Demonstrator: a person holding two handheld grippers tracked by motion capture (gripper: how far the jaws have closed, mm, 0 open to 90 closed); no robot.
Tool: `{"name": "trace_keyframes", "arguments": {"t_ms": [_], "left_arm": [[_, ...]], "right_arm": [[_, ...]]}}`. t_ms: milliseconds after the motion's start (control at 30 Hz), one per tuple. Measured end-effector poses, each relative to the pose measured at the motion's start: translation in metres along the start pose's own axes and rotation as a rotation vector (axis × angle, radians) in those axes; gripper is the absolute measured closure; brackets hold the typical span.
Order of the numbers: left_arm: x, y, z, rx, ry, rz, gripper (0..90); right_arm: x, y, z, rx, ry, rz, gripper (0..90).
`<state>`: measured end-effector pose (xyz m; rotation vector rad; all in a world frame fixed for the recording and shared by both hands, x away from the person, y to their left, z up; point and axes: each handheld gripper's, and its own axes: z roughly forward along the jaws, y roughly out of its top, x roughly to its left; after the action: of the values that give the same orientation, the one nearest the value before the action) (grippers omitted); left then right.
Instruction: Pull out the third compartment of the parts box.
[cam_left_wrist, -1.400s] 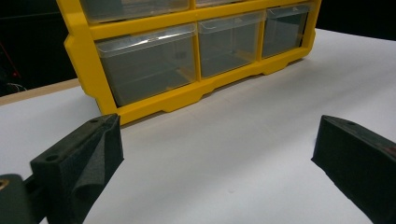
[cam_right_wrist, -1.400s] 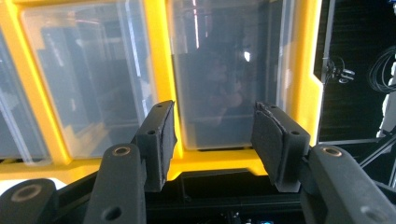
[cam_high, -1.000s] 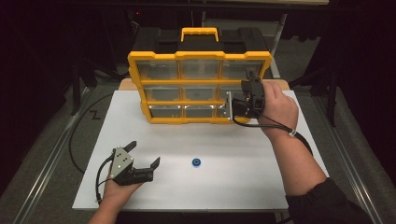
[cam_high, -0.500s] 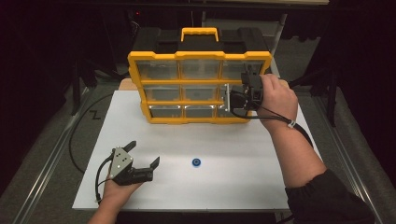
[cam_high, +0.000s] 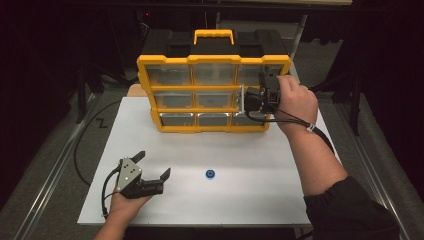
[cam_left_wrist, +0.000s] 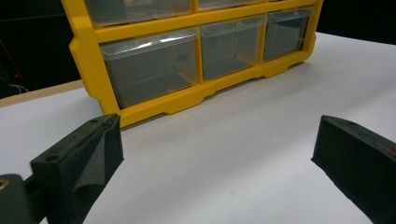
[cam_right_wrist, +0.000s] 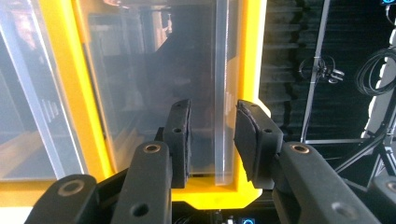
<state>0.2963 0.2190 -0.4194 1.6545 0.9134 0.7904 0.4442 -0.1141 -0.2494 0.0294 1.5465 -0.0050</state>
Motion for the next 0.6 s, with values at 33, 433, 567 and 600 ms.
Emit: {"name": "trace_keyframes", "arguments": {"t_ms": [33,433,567,600], "left_arm": [[0.0001,0.0,-0.0001,-0.001,0.0,-0.001,2.3],[0.0007,-0.0007,0.0,0.003,-0.002,-0.005,2.3],[0.0004,-0.0003,-0.0004,-0.002,-0.001,-0.005,2.3],[0.0004,-0.0002,-0.0006,-0.002,-0.001,-0.005,2.3]], "right_arm": [[0.0002,0.0007,0.0001,0.0,-0.008,-0.003,70.1],[-0.0006,0.0087,0.0027,-0.004,-0.005,-0.025,76.0],[0.0015,0.0095,0.0039,0.0,-0.018,-0.033,76.6],[0.0017,0.0096,0.004,-0.001,-0.025,-0.036,77.2]]}}
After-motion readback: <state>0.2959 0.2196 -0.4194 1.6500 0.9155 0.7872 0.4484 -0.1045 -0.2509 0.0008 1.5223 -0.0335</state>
